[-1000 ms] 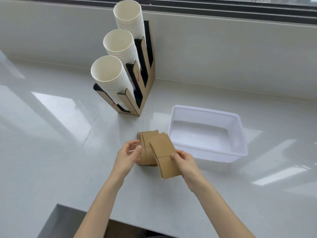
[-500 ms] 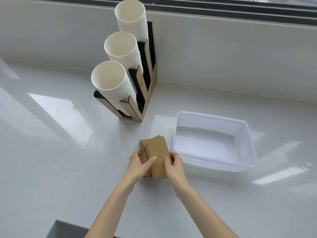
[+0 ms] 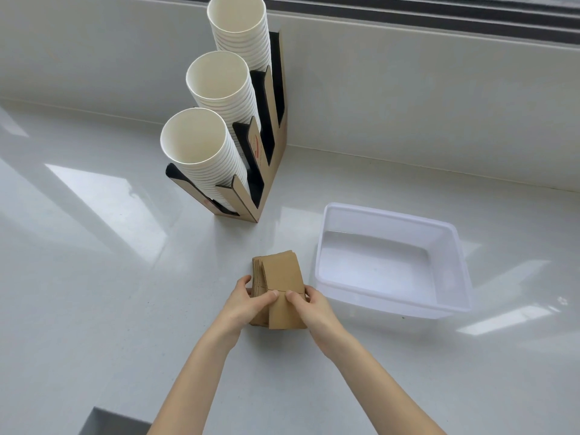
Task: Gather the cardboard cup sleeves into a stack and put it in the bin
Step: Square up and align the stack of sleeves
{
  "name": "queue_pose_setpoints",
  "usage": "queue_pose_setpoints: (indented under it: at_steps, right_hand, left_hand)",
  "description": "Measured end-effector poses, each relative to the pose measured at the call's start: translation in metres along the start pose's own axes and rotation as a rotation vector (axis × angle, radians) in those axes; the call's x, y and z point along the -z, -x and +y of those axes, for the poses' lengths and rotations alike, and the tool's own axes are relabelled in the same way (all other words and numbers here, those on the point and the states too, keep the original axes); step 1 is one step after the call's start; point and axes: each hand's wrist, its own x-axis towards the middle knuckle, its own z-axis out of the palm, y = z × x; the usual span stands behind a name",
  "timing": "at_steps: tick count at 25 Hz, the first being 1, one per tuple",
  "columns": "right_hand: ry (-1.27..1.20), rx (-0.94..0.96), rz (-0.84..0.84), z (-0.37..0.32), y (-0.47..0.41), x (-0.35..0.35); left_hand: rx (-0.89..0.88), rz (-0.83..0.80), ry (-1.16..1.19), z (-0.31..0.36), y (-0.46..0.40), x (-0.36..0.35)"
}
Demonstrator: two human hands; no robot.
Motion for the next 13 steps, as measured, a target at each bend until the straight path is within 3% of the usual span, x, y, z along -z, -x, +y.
queue_pose_setpoints:
  at_steps: [13]
  right_hand:
    - [0.148, 0.097, -0.121, 0.013, 0.025, 0.01]
  left_hand:
    - [0.049, -0.156, 0.217, -0.018, 0.029, -0.001]
